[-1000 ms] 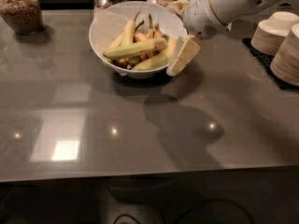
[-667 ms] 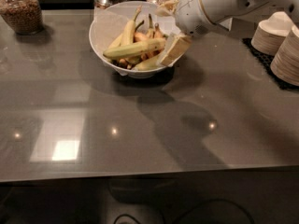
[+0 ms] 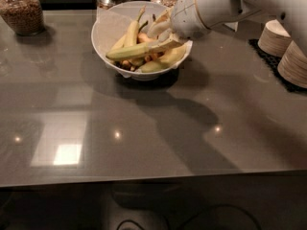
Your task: Pick banana from white bowl
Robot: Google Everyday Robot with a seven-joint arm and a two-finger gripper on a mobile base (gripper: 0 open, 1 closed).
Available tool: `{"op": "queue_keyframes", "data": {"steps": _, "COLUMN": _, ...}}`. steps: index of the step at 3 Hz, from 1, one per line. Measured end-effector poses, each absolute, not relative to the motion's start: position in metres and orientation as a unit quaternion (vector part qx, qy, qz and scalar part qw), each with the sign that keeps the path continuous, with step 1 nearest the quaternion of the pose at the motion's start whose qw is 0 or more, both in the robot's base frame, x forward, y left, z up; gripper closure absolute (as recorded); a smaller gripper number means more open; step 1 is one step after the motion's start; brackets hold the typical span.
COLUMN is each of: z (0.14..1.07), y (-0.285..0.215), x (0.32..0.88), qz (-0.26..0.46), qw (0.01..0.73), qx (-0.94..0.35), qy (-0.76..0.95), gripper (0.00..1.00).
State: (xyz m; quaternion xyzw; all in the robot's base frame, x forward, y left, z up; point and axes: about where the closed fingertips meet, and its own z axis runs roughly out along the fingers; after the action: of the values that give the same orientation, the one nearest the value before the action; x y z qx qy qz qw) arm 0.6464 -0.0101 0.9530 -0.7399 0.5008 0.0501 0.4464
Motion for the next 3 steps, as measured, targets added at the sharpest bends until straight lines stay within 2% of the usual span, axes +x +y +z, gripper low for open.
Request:
{"op": "queue_keyframes", "data": {"steps": 1, "z": 0.9446, "y": -0.0078, "x": 0.6506, "qz": 0.048, "qw": 0.448, "qx": -0.746, "qy": 0.491, "gripper": 0.63}}
{"op": "queue_keyframes", "data": {"steps": 2, "z": 0.9396, "y": -0.0082, "x": 0.6534, "qz": 0.045, "qw": 0.447, "qx": -0.748, "qy": 0.488, "gripper": 0.43}}
{"op": "queue_keyframes", "data": {"steps": 3, "z": 0.9398, "y": -0.0100, "x": 0.6547, "qz": 0.043, "qw": 0.447, "qx": -0.749, "qy": 0.487, "gripper": 0.32}}
